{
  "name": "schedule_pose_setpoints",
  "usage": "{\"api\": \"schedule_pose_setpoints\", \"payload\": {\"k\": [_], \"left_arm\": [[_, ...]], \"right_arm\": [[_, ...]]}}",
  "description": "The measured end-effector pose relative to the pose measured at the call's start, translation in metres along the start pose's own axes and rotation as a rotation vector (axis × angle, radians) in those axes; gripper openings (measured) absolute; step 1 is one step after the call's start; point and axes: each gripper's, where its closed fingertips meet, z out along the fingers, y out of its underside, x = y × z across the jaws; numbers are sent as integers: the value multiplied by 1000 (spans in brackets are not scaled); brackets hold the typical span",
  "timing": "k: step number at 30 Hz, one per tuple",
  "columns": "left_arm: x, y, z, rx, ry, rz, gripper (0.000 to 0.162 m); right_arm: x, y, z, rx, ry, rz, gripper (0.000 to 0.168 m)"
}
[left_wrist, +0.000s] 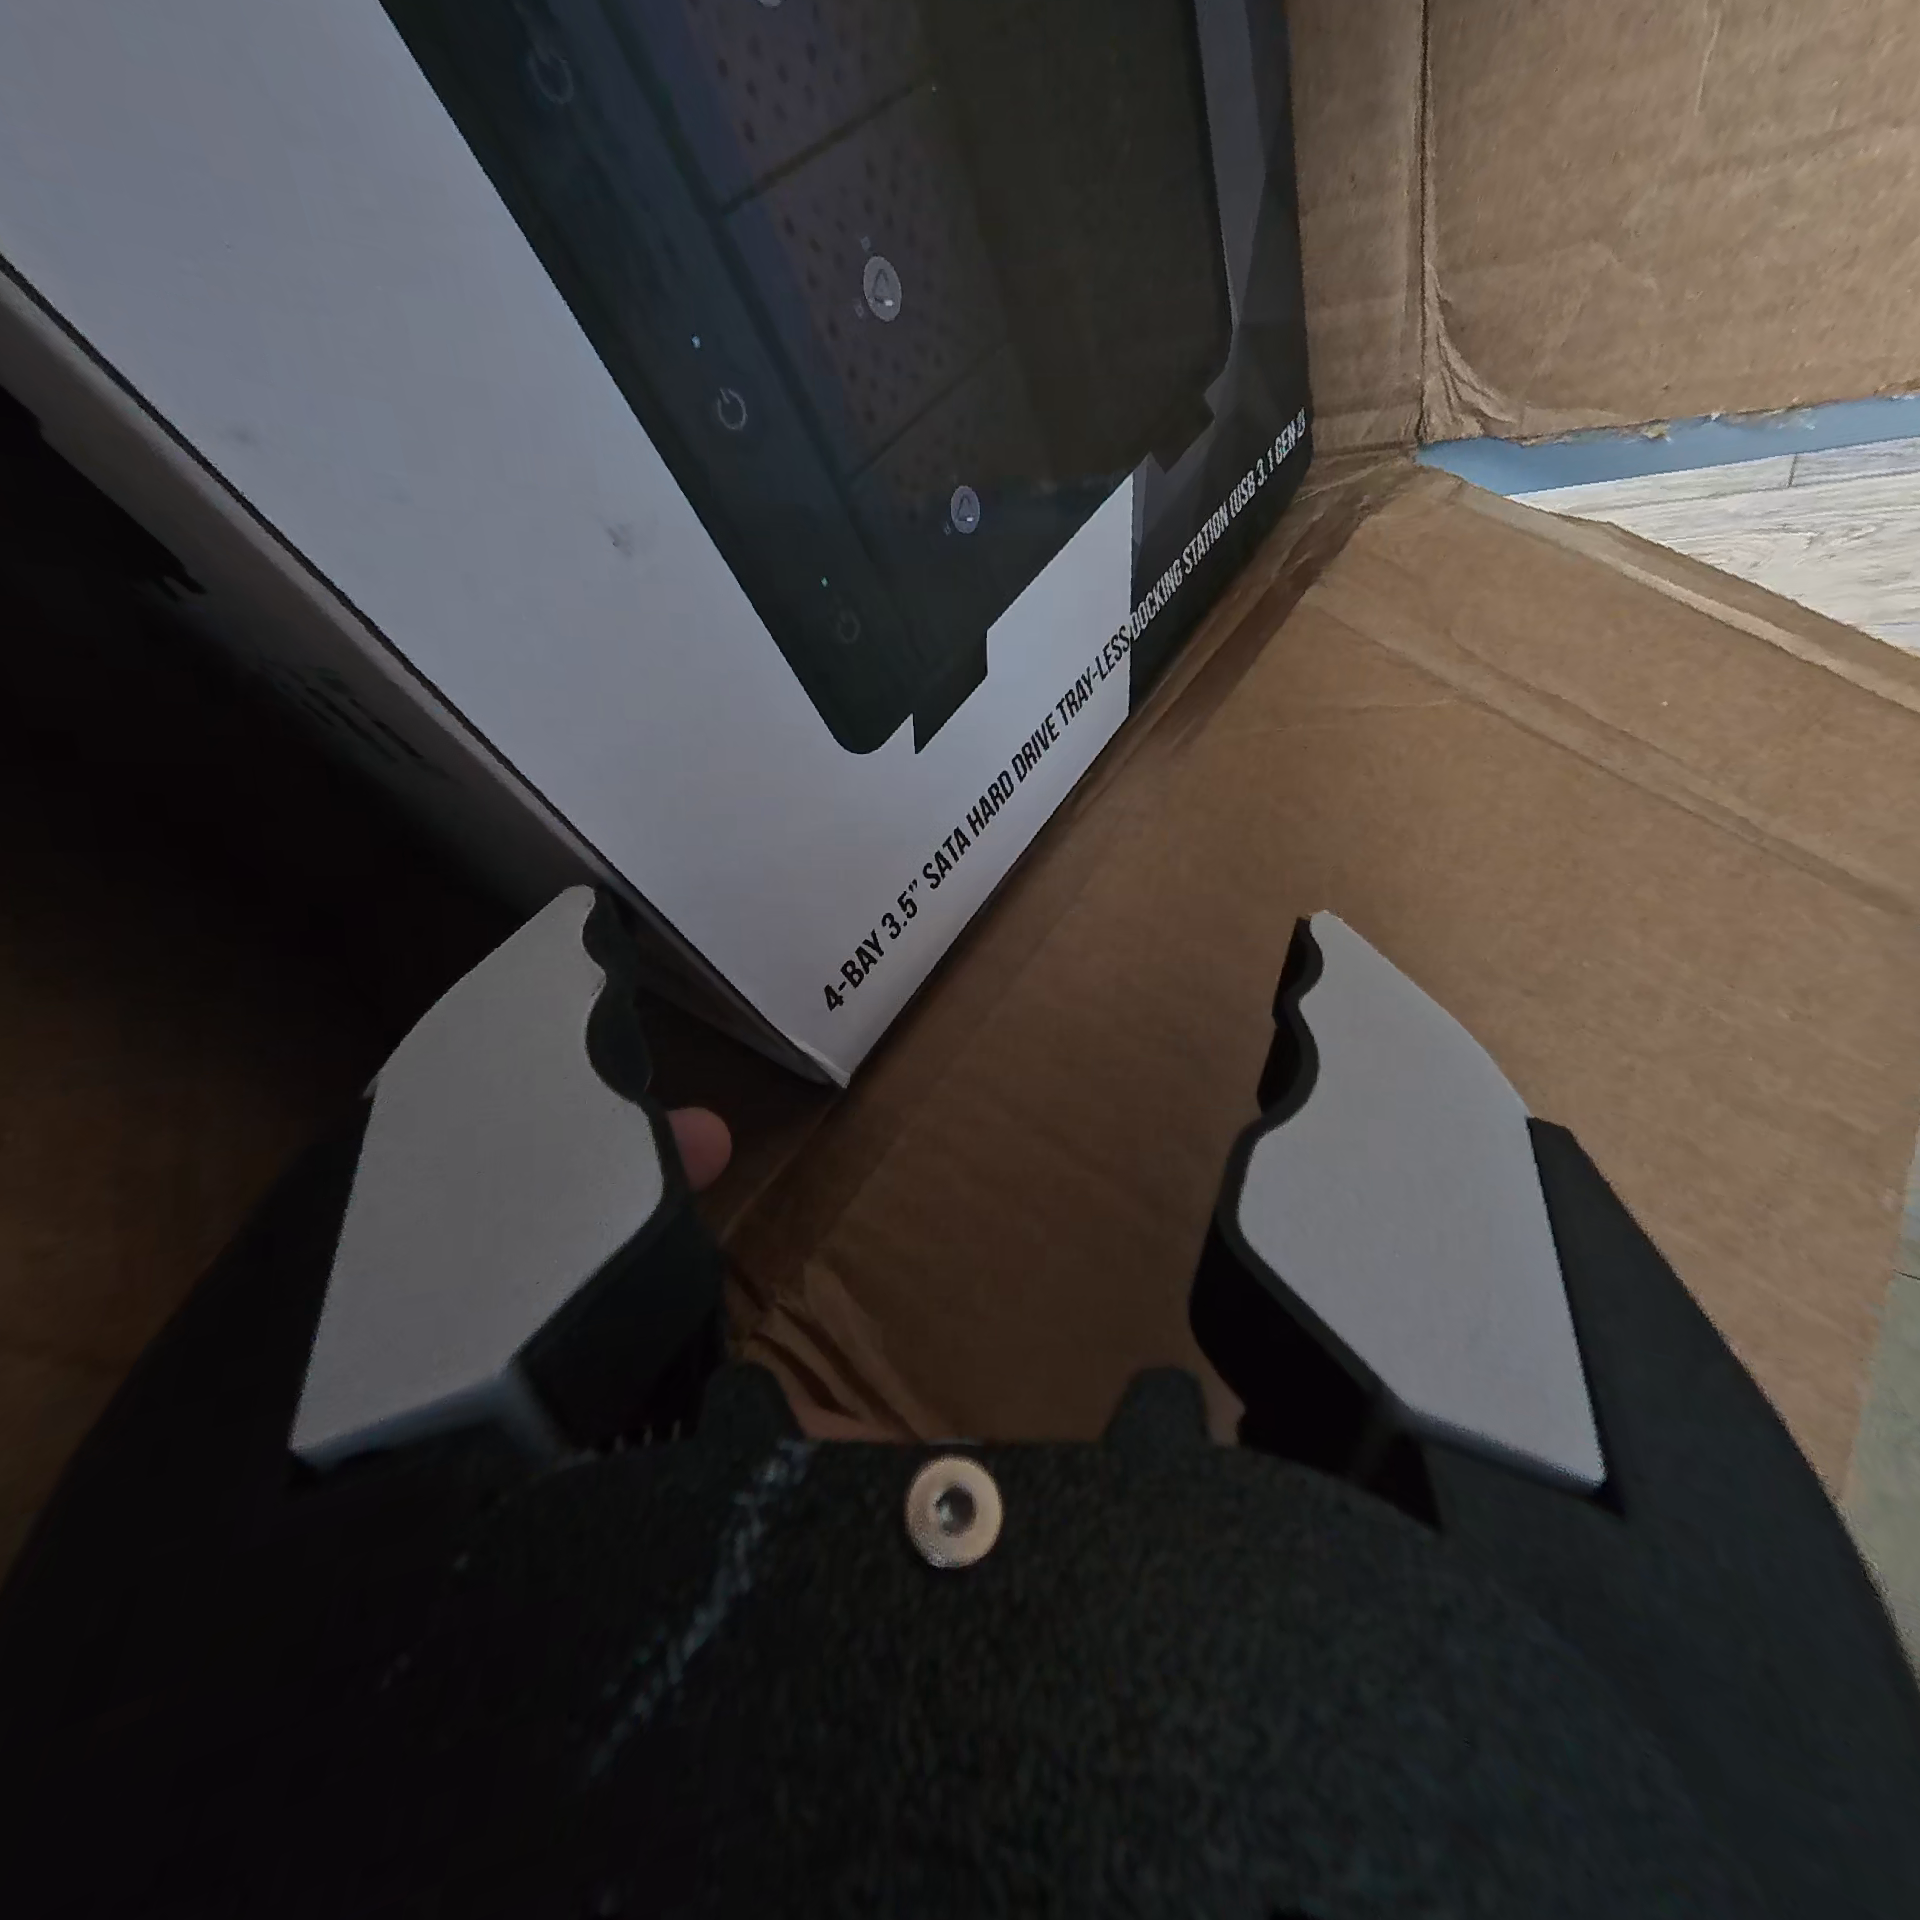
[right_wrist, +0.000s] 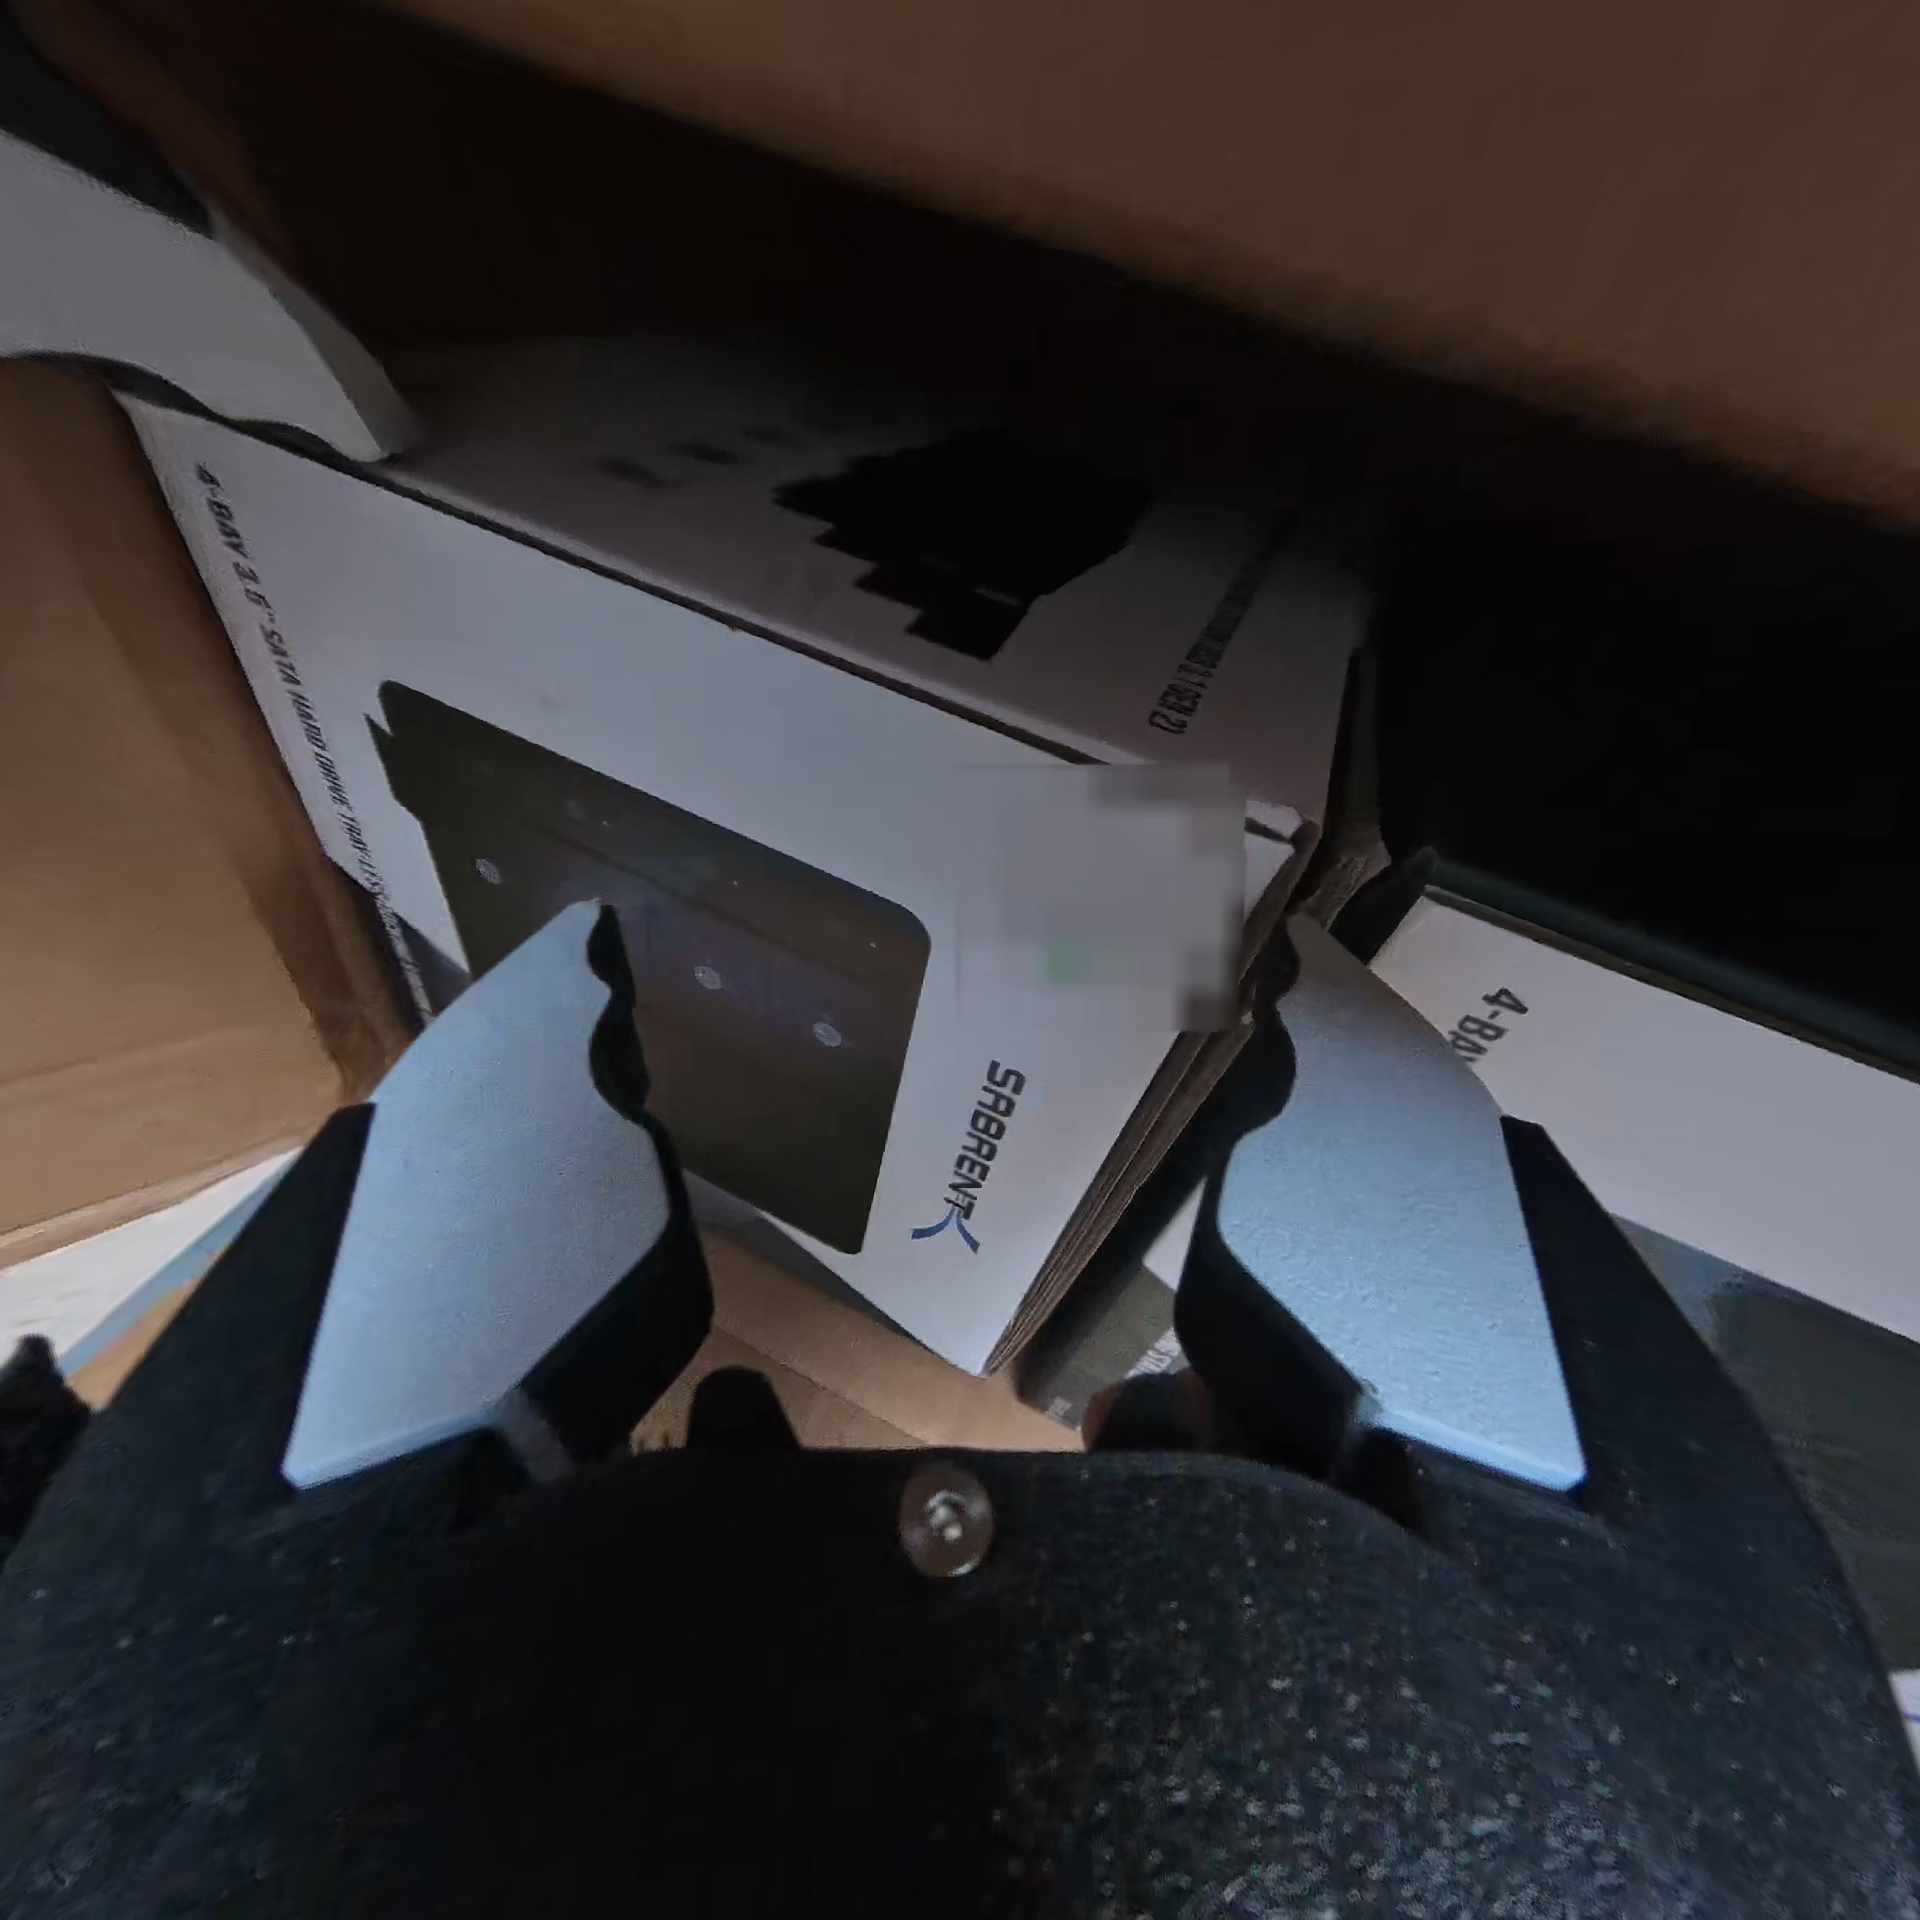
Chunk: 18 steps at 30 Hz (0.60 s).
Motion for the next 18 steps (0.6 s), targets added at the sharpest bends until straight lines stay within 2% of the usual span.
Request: {"api": "schedule_pose_setpoints", "payload": {"k": [8, 11, 13, 18], "left_arm": [[0, 1, 1, -5, -7, 8, 116], [0, 0, 0, -5, -3, 2, 116], [0, 0, 0, -6, -3, 0, 116], [0, 0, 0, -8, -5, -1, 116]], "right_arm": [[6, -7, -10, 119, -65, 73, 108], [5, -23, -12, 155, -105, 84, 111], [4, -38, -16, 200, -125, 82, 108], [2, -38, -6, 112, -171, 187, 116]]}}
